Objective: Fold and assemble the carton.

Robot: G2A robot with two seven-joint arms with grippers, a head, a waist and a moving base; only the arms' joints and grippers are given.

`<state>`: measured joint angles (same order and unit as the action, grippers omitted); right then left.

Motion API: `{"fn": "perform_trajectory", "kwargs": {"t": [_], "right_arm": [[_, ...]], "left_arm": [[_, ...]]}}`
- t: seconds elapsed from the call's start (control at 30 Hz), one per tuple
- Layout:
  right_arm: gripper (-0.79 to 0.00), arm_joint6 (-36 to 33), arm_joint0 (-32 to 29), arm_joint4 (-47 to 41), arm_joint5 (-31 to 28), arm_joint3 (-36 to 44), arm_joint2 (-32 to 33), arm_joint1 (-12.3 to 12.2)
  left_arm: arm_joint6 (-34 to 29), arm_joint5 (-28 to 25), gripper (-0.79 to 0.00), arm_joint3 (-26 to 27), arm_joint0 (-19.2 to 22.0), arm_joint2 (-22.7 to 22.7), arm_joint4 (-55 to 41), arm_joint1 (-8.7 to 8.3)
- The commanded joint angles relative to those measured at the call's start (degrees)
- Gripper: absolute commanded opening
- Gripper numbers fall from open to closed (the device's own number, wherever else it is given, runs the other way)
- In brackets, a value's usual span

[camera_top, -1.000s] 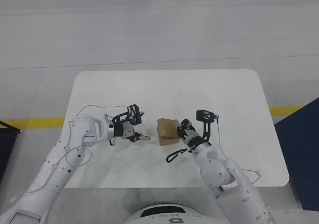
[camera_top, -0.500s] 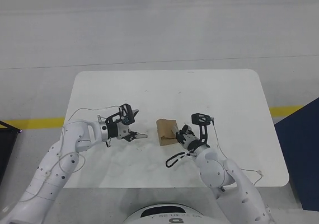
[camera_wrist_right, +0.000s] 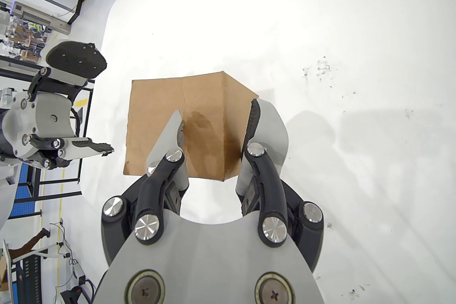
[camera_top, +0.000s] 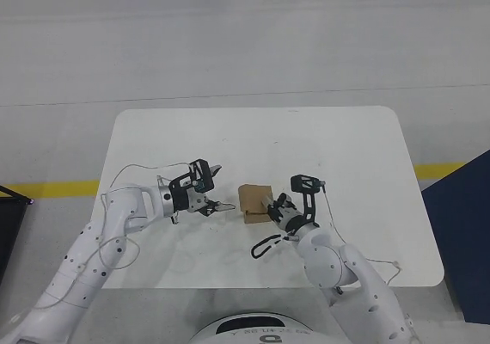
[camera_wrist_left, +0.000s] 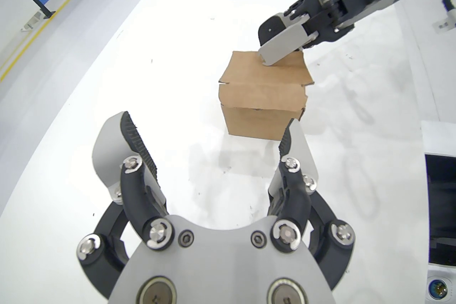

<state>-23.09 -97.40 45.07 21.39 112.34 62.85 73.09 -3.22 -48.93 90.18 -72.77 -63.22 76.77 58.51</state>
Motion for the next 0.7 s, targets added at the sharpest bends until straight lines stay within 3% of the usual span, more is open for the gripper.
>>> {"fn": "perform_trajectory", "kwargs": {"t": [0.0, 0.67], "right_arm": [[-0.409, -0.08, -0.06, 0.30, 0.04, -0.07, -0.21, 0.00], [-0.428, -0.29, -0.29, -0.70, -0.27, 0.71, -0.41, 0.08]], "left_arm": [[-0.10, 0.07, 0.000, -0.64, 0.65, 0.56, -0.18, 0.15], [-2.30, 1.75, 0.000, -4.16, 4.65, 3.96, -1.25, 1.22]]}}
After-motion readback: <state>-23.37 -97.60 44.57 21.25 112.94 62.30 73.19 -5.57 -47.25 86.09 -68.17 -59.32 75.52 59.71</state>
